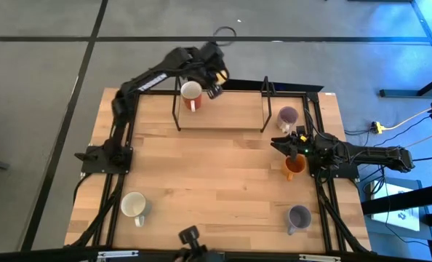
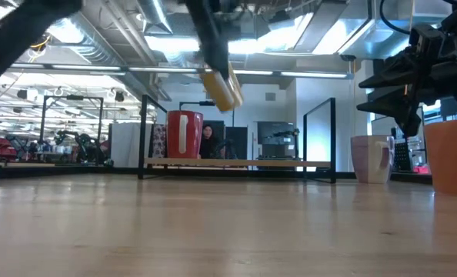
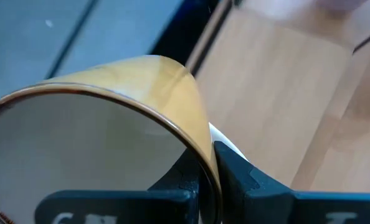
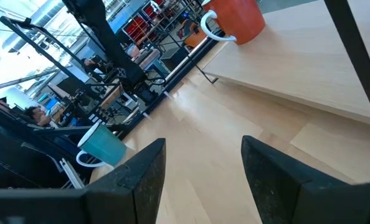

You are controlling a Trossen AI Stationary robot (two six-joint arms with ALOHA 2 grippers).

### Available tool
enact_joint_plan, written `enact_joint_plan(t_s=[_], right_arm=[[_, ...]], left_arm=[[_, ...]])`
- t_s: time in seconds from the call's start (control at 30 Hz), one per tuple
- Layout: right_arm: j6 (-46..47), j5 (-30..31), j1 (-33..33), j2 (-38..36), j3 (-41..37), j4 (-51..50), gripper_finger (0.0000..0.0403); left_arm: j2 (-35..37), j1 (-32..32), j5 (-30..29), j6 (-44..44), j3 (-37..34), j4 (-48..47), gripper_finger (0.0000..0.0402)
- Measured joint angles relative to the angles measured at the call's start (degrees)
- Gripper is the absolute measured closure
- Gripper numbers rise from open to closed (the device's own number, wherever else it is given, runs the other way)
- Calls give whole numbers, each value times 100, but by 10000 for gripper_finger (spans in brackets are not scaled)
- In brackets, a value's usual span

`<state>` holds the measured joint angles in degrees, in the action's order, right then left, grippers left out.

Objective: Place coffee mugs
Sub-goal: Put the yellow mug on the shelf

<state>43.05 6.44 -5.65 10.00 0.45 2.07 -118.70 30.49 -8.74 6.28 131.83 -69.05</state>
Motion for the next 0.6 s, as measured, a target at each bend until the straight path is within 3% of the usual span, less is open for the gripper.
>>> enact_joint_plan(t_s=[0.2,0.6], right_arm=[[-2,2,0,0,0,-6,205],[-2,4,0,0,0,-13,205]], left_arm=[[-588,21,279,-212,0,-352,383],[-979,-117,333,-424,11,-617,379]])
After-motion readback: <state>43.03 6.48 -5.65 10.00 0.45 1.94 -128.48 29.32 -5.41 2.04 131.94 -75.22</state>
